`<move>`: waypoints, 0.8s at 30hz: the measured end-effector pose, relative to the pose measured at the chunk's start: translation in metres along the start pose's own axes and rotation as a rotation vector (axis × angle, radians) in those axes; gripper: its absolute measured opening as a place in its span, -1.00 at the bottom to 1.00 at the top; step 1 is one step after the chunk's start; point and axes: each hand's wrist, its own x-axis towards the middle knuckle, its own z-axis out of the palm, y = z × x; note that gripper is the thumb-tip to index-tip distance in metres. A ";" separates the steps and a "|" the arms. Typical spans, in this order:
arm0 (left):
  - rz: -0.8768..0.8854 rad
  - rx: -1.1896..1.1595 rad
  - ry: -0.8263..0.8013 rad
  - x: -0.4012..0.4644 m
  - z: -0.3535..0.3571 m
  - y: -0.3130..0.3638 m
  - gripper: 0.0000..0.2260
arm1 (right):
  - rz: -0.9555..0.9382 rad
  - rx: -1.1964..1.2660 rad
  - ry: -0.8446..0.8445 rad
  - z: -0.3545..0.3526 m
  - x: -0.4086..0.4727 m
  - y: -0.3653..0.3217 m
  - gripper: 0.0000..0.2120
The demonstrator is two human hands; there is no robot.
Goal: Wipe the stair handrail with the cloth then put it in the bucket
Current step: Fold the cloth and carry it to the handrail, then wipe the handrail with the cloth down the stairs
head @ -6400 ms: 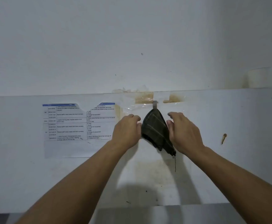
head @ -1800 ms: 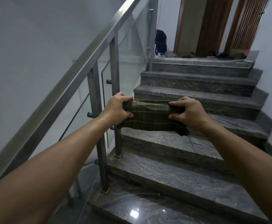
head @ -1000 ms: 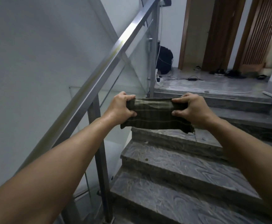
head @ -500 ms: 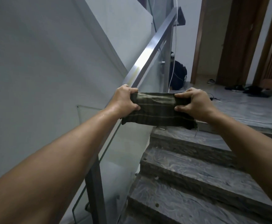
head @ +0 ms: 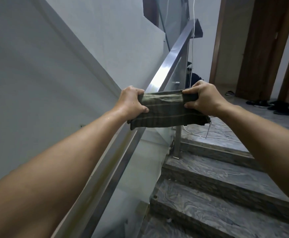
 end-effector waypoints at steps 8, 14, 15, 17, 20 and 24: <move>-0.180 -0.001 0.022 0.087 0.036 0.006 -0.77 | -0.079 -0.051 -0.073 -0.005 0.105 0.048 -0.67; -0.311 0.043 0.040 0.152 0.056 0.011 -0.74 | -0.189 -0.121 -0.139 -0.003 0.194 0.076 -0.70; -0.332 0.053 0.051 0.160 0.059 0.012 -0.73 | -0.203 -0.128 -0.147 -0.002 0.207 0.079 -0.70; -0.370 0.061 0.069 0.174 0.064 0.013 -0.65 | -0.224 -0.141 -0.159 0.002 0.234 0.083 -0.68; -0.426 0.056 0.072 0.193 0.072 0.013 -0.69 | -0.256 -0.169 -0.184 0.007 0.267 0.087 -0.67; -0.448 0.064 0.088 0.209 0.078 0.016 -0.72 | -0.323 -0.254 -0.253 0.013 0.301 0.088 -0.67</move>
